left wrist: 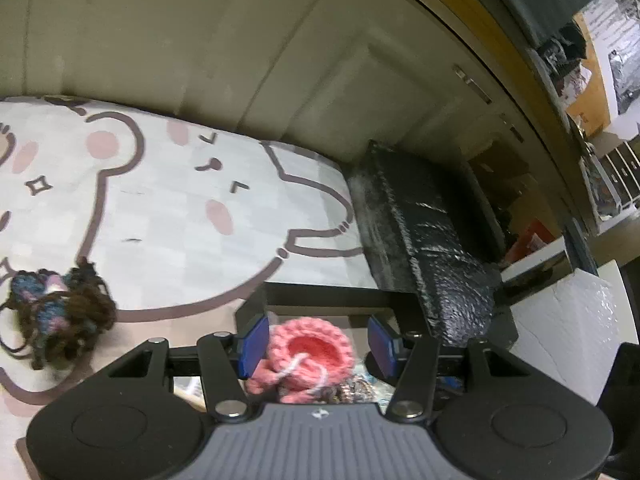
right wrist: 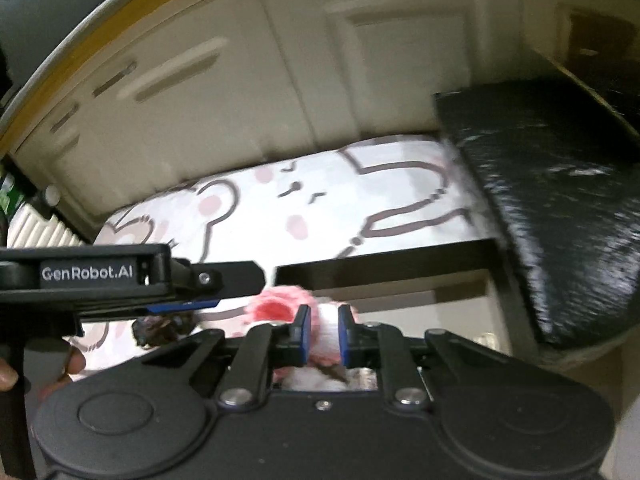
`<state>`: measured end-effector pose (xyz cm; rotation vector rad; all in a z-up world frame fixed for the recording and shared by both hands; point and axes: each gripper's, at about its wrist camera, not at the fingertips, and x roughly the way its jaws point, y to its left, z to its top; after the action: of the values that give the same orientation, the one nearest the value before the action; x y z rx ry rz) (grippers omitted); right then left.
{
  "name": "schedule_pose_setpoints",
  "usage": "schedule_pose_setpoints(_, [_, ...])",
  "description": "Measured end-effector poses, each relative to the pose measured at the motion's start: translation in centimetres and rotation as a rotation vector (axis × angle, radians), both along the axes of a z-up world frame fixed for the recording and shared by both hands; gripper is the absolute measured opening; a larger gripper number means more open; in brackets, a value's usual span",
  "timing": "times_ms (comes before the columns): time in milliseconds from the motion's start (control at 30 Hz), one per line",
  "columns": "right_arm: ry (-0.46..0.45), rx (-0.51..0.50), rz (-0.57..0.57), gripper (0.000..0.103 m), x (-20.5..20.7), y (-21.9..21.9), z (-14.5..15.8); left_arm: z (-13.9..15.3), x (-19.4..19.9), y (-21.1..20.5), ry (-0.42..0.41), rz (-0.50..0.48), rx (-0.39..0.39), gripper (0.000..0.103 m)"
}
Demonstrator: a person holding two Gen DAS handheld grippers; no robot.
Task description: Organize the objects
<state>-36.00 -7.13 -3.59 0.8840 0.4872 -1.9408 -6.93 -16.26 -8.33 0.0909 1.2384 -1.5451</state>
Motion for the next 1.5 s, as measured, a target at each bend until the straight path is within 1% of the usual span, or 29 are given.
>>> schedule_pose_setpoints(67, [0.012,0.045,0.025,0.015,0.5,-1.3,-0.8,-0.2,0.7,0.3,-0.001,0.010,0.008,0.055])
schedule_pose_setpoints(167, [0.081,0.111,0.028,0.015,0.8,-2.5,-2.1,-0.4,1.6,0.6,-0.011,0.024,0.021,0.055])
schedule_pose_setpoints(233, [0.123,0.128,0.005,0.013,0.2,-2.9,-2.5,-0.6,2.2,0.8,-0.017,0.033,0.029,0.055])
schedule_pose_setpoints(267, [0.132,0.135,-0.026,0.013,-0.3,-2.9,-2.7,-0.6,2.4,0.8,-0.019,0.033,0.031,0.055])
schedule_pose_setpoints(400, [0.138,0.101,-0.091,0.012,-1.7,-2.4,-2.5,-0.8,3.0,1.0,-0.025,0.036,0.037,0.055])
schedule_pose_setpoints(433, [0.122,0.093,-0.085,0.010,-1.9,-2.3,-2.4,-0.8,3.0,1.0,-0.024,0.036,0.037,0.055])
schedule_pose_setpoints(500, [0.077,0.046,-0.082,0.009,-2.1,-2.1,-1.9,-0.9,3.0,1.1,-0.021,0.033,0.037,0.054])
schedule_pose_setpoints(533, [0.084,0.014,-0.072,0.009,-1.9,-1.9,-1.6,-0.8,3.0,1.1,-0.019,0.034,0.034,0.054])
schedule_pose_setpoints(633, [0.170,-0.093,-0.002,0.009,-0.7,-1.4,-0.4,-0.6,2.8,1.2,-0.015,0.030,0.018,0.054])
schedule_pose_setpoints(667, [0.171,-0.101,0.020,0.009,-0.5,-1.3,-0.4,-0.5,2.7,1.3,-0.015,0.025,0.014,0.054])
schedule_pose_setpoints(700, [0.158,-0.091,0.048,0.010,-0.3,-1.3,-0.7,-0.5,2.6,1.3,-0.016,0.020,0.013,0.054])
schedule_pose_setpoints(733, [0.150,-0.057,0.077,0.010,-0.2,-1.5,-1.2,-0.5,2.5,1.3,-0.020,0.014,0.015,0.054])
schedule_pose_setpoints(767, [0.151,0.011,0.105,0.010,0.1,-1.7,-2.1,-0.5,2.4,1.2,-0.023,0.007,0.019,0.054])
schedule_pose_setpoints(833, [0.181,0.134,0.154,0.010,0.7,-1.8,-3.3,-0.6,2.2,1.3,-0.034,-0.006,0.028,0.054])
schedule_pose_setpoints(867, [0.186,0.166,0.165,0.010,0.9,-1.7,-3.4,-0.6,2.1,1.3,-0.040,-0.018,0.032,0.054])
schedule_pose_setpoints(967, [0.134,0.226,0.168,0.010,0.6,-1.1,-3.1,-0.5,1.8,1.4,-0.046,-0.034,0.033,0.054])
schedule_pose_setpoints(1100, [0.159,0.306,0.254,0.010,1.5,-0.6,-3.7,-0.4,1.6,1.5,-0.048,-0.052,0.036,0.054])
schedule_pose_setpoints(1133, [0.180,0.328,0.274,0.010,1.9,-0.7,-4.1,-0.4,1.5,1.6,-0.049,-0.055,0.036,0.054])
schedule_pose_setpoints(1367, [0.316,0.380,0.311,0.009,2.6,-2.3,-5.7,-0.4,1.4,1.7,-0.061,-0.078,0.045,0.054])
schedule_pose_setpoints(1500, [0.312,0.351,0.288,0.009,2.1,-3.6,-6.0,-0.8,1.5,1.5,-0.067,-0.090,0.062,0.054])
